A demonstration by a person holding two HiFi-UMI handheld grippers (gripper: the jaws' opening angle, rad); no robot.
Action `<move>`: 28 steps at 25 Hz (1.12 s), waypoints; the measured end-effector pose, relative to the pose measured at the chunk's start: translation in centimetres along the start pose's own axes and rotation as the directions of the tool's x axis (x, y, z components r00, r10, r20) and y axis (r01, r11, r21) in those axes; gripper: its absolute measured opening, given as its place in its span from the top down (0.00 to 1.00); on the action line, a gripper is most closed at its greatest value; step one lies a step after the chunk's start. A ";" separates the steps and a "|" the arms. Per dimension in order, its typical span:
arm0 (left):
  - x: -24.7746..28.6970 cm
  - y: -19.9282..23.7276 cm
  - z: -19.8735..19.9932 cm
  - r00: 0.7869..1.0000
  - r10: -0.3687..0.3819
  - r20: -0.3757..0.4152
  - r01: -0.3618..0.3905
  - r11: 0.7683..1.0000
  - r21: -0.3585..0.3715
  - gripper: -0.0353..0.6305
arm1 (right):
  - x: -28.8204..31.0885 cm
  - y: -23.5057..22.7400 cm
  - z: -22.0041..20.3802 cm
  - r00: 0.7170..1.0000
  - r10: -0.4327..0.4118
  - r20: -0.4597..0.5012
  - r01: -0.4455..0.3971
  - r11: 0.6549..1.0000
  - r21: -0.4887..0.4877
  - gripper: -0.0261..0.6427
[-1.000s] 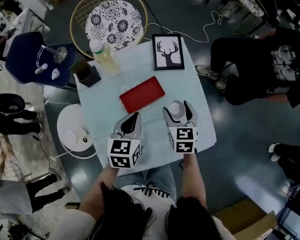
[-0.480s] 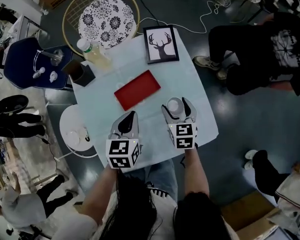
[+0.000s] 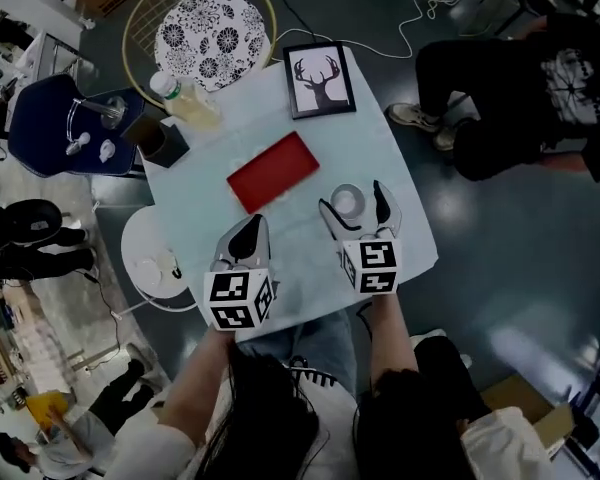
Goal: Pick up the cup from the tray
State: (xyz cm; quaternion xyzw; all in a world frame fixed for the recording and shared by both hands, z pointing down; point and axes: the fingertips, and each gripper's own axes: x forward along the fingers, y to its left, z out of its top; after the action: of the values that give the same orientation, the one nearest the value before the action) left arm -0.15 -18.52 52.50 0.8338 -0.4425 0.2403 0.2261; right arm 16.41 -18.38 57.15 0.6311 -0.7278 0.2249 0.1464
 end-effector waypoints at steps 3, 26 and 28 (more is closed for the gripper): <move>-0.3 -0.6 0.5 1.000 -0.015 0.017 0.015 1.000 0.000 0.95 | -1.2 0.1 1.7 0.999 0.010 0.035 -0.011 0.999 0.036 0.25; -8.4 -3.7 8.1 0.946 -0.150 0.287 0.166 0.986 -0.033 0.95 | -11.9 6.4 11.5 0.971 -0.038 0.235 0.033 0.999 0.027 0.89; -8.9 -3.9 8.2 0.944 -0.153 0.293 0.164 0.986 -0.015 0.95 | -12.3 7.2 11.5 0.972 -0.022 0.236 0.016 0.999 0.028 0.92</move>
State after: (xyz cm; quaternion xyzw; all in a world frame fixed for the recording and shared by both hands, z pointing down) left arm 0.38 -15.78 40.15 0.8884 -0.4071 0.0876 0.1934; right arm 12.11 -13.02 40.17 0.6623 -0.7309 0.1562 0.0528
